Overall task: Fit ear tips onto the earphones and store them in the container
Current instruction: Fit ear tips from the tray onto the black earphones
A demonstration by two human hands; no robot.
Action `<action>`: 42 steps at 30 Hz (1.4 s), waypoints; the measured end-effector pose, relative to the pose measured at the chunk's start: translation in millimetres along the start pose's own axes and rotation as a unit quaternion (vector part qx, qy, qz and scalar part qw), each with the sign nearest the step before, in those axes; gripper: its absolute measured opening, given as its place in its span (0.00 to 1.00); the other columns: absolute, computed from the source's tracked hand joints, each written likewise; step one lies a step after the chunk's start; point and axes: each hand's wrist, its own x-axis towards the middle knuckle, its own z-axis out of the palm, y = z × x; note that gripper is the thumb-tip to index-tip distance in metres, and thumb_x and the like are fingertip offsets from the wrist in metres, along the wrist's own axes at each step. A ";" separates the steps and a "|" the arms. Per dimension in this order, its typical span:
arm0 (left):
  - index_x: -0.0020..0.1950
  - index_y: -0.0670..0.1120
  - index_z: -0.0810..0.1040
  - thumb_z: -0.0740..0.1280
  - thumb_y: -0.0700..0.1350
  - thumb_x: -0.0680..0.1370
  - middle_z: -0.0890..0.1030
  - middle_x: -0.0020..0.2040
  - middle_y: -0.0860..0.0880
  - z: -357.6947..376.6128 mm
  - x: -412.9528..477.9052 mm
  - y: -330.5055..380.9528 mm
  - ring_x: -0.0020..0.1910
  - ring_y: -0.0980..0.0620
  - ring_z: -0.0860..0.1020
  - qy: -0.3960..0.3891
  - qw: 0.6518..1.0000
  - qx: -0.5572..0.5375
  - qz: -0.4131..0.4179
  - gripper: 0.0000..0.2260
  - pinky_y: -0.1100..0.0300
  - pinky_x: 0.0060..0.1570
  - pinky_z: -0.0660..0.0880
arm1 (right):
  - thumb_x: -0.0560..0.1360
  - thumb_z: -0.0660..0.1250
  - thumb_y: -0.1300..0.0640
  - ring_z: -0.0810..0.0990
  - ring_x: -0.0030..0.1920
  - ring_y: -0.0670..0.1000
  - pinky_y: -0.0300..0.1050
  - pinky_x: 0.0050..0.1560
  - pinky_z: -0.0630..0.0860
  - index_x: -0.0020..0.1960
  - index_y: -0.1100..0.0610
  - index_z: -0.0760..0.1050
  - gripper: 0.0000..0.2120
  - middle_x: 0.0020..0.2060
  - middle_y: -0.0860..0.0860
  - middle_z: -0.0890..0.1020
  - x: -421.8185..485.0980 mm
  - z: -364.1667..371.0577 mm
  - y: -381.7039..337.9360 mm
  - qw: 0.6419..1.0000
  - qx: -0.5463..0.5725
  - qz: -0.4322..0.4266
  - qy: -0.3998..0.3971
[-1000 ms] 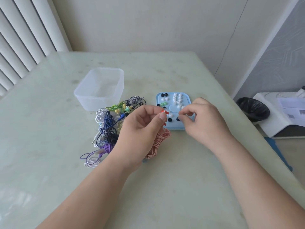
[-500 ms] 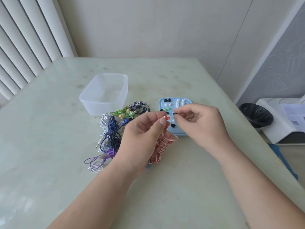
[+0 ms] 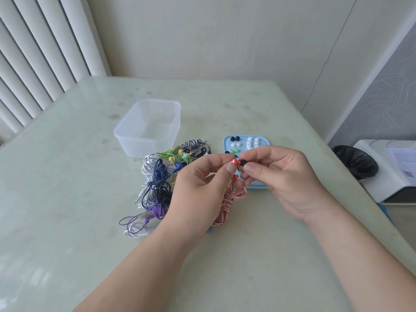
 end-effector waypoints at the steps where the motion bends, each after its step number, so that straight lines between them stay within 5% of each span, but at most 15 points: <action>1: 0.54 0.42 0.84 0.70 0.39 0.82 0.87 0.47 0.41 -0.3 0.1 -0.4 0.44 0.44 0.86 0.000 1.000 0.002 0.001 0.04 0.56 0.43 0.82 | 0.73 0.71 0.72 0.82 0.38 0.55 0.46 0.42 0.81 0.49 0.63 0.83 0.08 0.38 0.60 0.84 -0.1 -0.1 -0.3 1.000 0.008 0.003 -0.004; 6: 0.56 0.42 0.84 0.69 0.40 0.82 0.87 0.47 0.40 -1.6 -0.2 -2.1 0.45 0.42 0.86 -0.014 1.000 0.014 0.006 0.05 0.45 0.51 0.84 | 0.71 0.70 0.64 0.82 0.38 0.55 0.45 0.40 0.80 0.49 0.62 0.84 0.08 0.39 0.61 0.85 -0.8 0.8 -1.6 0.998 0.044 0.024 -0.022; 13: 0.55 0.40 0.84 0.69 0.38 0.82 0.87 0.44 0.46 -1.0 -1.2 0.0 0.39 0.51 0.85 -0.031 0.999 0.016 0.017 0.05 0.57 0.44 0.82 | 0.71 0.69 0.66 0.82 0.35 0.53 0.44 0.37 0.80 0.46 0.61 0.86 0.08 0.38 0.60 0.84 -0.3 -0.4 -3.8 0.992 0.087 0.076 -0.049; 20: 0.53 0.41 0.84 0.68 0.39 0.83 0.87 0.45 0.41 -3.1 -0.7 -1.2 0.41 0.47 0.83 -0.038 0.998 0.044 0.021 0.05 0.53 0.48 0.84 | 0.70 0.70 0.66 0.81 0.35 0.52 0.43 0.36 0.79 0.47 0.62 0.84 0.07 0.37 0.60 0.84 -0.2 -3.3 -2.5 0.995 0.046 0.068 -0.051; 30: 0.52 0.42 0.84 0.67 0.39 0.83 0.85 0.38 0.51 -2.7 -2.4 -3.0 0.37 0.52 0.82 -0.053 0.992 0.109 0.047 0.05 0.55 0.44 0.82 | 0.69 0.71 0.66 0.81 0.35 0.52 0.42 0.37 0.78 0.44 0.60 0.85 0.06 0.38 0.59 0.84 0.8 -4.8 0.9 0.996 0.037 0.065 -0.052; 36: 0.52 0.44 0.83 0.69 0.40 0.83 0.86 0.38 0.50 -0.5 -3.9 -0.9 0.36 0.54 0.84 -0.030 0.991 0.125 0.041 0.04 0.50 0.42 0.82 | 0.69 0.72 0.65 0.82 0.35 0.53 0.44 0.37 0.80 0.46 0.63 0.83 0.07 0.40 0.64 0.83 0.0 -2.7 -0.8 0.996 0.031 0.072 -0.038; 42: 0.52 0.41 0.80 0.69 0.38 0.82 0.85 0.37 0.51 3.8 -5.2 0.5 0.36 0.54 0.84 -0.007 0.995 0.082 0.048 0.01 0.56 0.40 0.83 | 0.73 0.71 0.65 0.81 0.39 0.57 0.46 0.40 0.81 0.49 0.65 0.83 0.06 0.45 0.72 0.82 -1.5 1.7 2.2 0.999 0.019 0.047 -0.005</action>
